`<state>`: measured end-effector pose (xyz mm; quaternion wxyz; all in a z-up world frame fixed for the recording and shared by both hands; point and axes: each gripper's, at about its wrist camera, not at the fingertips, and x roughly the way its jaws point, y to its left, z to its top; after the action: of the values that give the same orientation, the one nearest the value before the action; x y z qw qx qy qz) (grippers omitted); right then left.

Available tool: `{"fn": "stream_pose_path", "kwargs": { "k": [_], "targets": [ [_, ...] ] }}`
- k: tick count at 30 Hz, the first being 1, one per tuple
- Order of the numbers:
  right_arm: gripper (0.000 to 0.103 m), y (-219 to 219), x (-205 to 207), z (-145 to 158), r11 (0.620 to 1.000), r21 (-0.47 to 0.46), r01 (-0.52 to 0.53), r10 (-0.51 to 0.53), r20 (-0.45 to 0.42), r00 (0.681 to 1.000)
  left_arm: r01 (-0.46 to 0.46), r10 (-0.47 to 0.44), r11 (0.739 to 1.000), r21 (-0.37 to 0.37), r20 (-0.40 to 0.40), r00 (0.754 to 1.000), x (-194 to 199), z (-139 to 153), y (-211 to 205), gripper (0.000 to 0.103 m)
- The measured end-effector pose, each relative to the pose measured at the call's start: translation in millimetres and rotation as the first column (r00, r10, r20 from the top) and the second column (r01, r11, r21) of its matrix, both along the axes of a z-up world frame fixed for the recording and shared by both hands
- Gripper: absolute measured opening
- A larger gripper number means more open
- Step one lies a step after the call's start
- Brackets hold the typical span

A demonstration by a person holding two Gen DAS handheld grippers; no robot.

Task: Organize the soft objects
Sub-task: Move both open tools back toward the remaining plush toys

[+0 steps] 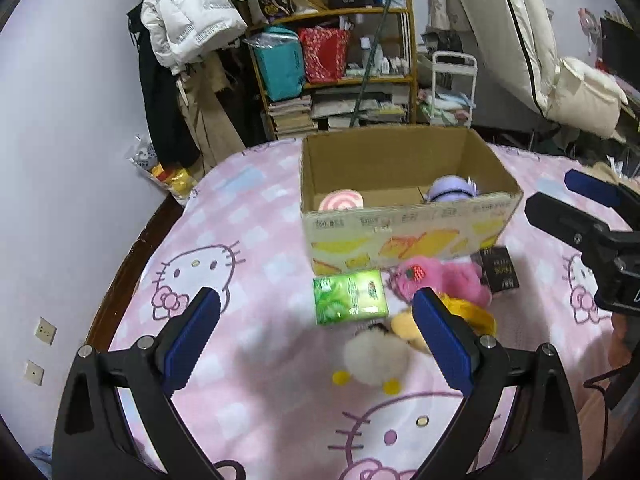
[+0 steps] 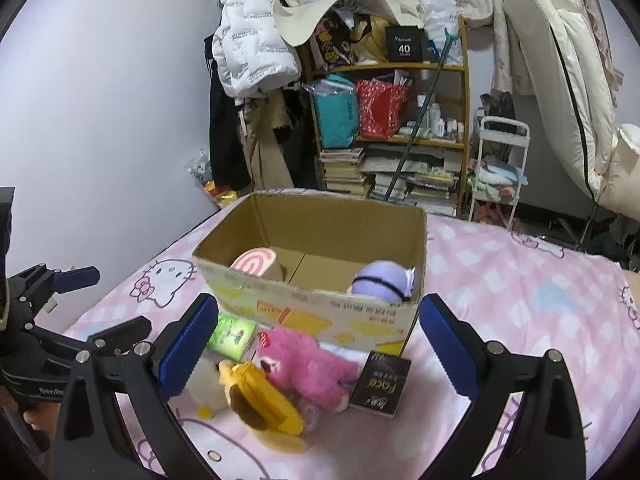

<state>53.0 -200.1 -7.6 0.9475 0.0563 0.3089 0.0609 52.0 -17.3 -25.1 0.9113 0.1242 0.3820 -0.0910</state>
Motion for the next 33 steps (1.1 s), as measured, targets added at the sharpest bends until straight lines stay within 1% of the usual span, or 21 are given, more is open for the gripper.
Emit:
{"fn": "stream_pose_path", "kwargs": {
  "k": [3,12,19,26,33],
  "targets": [
    [0.103,2.9,-2.4,-4.4,1.000,0.013,-0.013,0.014,-0.025,1.000,0.009,-0.009,1.000,0.015,-0.024,1.000,-2.1,-6.5,-2.5,0.096],
    [0.103,14.0,1.5,-16.1,0.999,0.015,-0.046,0.047,-0.080,0.996,0.035,-0.033,0.999,0.024,-0.105,0.994,3.8,-28.0,-5.4,0.096],
    [0.103,16.6,9.4,-29.1,0.997,0.014,-0.073,0.074,-0.121,0.990,0.057,-0.048,0.997,0.058,-0.153,0.987,5.4,-43.6,-13.5,0.096],
    [0.103,19.9,16.8,-40.6,0.995,0.035,-0.098,0.102,-0.169,0.980,0.071,-0.054,0.995,0.069,-0.218,0.974,10.0,-59.5,-17.5,0.096],
    [0.103,29.2,23.9,-54.8,0.991,0.034,-0.129,0.134,-0.229,0.964,0.067,-0.049,0.996,0.053,-0.280,0.959,18.7,-70.4,-15.4,0.096]
  ]
}}
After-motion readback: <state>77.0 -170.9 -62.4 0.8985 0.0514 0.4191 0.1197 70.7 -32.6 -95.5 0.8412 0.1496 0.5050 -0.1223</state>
